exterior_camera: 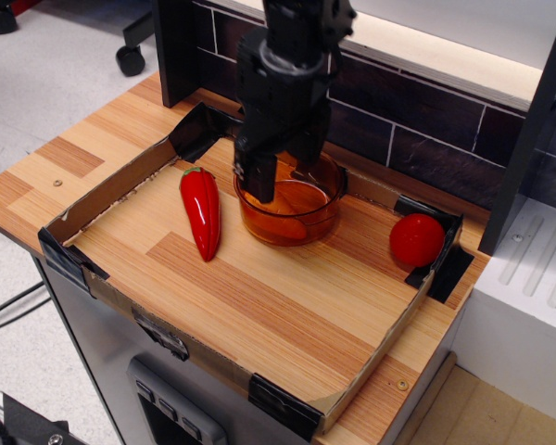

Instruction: Take carrot out of pot

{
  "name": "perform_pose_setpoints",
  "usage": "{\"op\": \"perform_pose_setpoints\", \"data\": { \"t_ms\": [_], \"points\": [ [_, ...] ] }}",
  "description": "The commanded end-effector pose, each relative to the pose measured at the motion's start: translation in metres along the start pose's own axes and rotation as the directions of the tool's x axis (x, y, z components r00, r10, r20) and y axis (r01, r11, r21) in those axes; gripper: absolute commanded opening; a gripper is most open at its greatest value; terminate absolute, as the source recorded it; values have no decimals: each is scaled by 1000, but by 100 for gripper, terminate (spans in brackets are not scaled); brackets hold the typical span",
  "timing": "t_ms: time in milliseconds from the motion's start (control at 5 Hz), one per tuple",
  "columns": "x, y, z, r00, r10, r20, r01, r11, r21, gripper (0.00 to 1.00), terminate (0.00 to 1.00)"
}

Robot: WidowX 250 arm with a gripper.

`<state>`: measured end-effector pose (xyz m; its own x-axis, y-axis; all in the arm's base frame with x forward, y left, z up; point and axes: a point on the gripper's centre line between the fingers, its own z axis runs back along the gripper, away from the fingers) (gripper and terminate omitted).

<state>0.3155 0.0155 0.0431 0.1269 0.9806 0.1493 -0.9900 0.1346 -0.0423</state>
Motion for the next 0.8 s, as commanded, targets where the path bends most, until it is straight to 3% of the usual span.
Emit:
{"op": "perform_pose_setpoints", "data": {
  "t_ms": [0,600],
  "points": [
    [0,-4,-3,999,31,32,-30,999,-39,100,0],
    [0,-9,-20,997,25,69,-21,999,-47,100,0]
  ]
}}
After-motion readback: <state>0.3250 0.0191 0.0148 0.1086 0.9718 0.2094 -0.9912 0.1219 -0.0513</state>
